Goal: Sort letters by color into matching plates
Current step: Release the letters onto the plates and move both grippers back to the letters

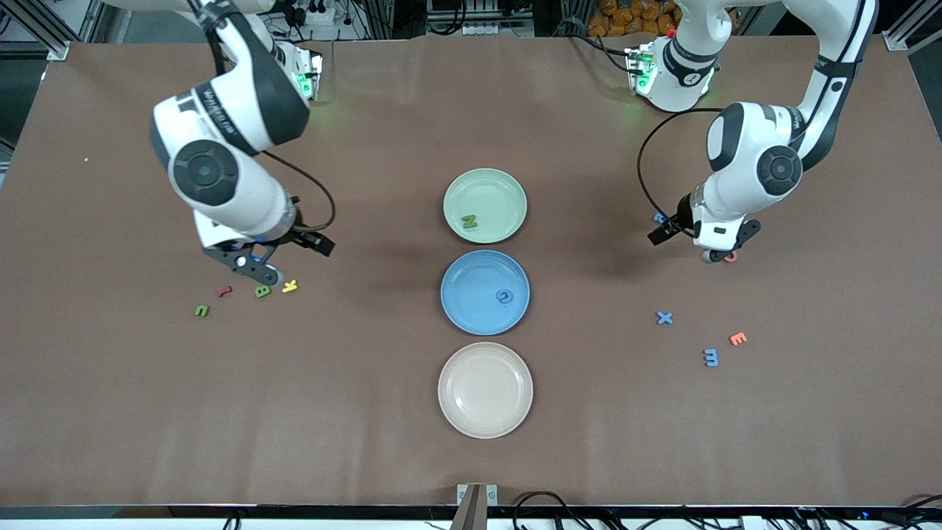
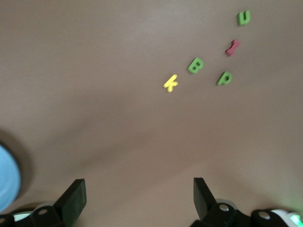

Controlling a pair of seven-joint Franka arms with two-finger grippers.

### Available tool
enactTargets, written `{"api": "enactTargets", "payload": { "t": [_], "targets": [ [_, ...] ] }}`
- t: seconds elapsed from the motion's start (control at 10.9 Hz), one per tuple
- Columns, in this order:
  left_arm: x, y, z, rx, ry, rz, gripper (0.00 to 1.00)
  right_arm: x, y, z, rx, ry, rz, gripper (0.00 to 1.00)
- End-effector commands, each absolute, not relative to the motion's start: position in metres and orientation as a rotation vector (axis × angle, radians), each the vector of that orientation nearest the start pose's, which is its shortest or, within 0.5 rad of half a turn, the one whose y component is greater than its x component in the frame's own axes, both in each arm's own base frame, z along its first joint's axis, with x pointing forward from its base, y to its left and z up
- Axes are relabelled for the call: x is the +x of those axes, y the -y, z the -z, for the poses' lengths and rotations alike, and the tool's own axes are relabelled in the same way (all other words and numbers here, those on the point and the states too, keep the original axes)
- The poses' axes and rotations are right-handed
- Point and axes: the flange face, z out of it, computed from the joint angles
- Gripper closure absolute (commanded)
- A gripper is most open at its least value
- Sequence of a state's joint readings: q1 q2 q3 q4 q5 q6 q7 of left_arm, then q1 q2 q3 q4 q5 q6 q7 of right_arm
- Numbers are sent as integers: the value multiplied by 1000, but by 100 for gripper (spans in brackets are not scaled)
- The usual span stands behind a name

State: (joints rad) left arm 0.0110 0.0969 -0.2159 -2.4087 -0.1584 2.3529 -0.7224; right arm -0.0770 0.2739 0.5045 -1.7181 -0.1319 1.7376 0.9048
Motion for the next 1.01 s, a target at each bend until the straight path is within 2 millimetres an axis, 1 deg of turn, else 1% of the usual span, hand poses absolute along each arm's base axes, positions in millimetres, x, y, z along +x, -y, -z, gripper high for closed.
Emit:
{"api": "enactTargets", "payload": {
  "t": [0.0,0.09,0.18,0.27,0.37,0.46,0.55,0.73,0.82,0.92],
  "targets": [
    [425,82,-279,-3035,1225,-205,0,560,-152,-401,-3219,-230,-399,0],
    [412,77,-278,-3028,1244,-179,0,562,-130,-390,-3212,-92,-418,0],
    [402,72,-276,-3012,1264,-181,0,560,-119,-389,-3211,-15,-404,0],
    [393,65,-272,-2977,1326,-188,0,556,-113,-383,-3209,45,-384,0],
    [388,58,-266,-2932,1409,-183,0,554,-104,-376,-3203,76,-368,0],
    [385,57,-263,-2872,1510,-192,0,556,-94,-372,-3192,133,-340,0],
    [385,58,-261,-2819,1590,-205,0,555,-81,-362,-3184,180,-309,0],
    [385,58,-250,-2725,1723,-216,0,548,-57,-334,-3153,377,-261,2],
    [387,58,-243,-2664,1814,-206,0,546,-42,-323,-3139,457,-220,2],
    [388,59,-237,-2617,1873,-202,0,546,-37,-319,-3133,490,-185,3]
  ]
}}
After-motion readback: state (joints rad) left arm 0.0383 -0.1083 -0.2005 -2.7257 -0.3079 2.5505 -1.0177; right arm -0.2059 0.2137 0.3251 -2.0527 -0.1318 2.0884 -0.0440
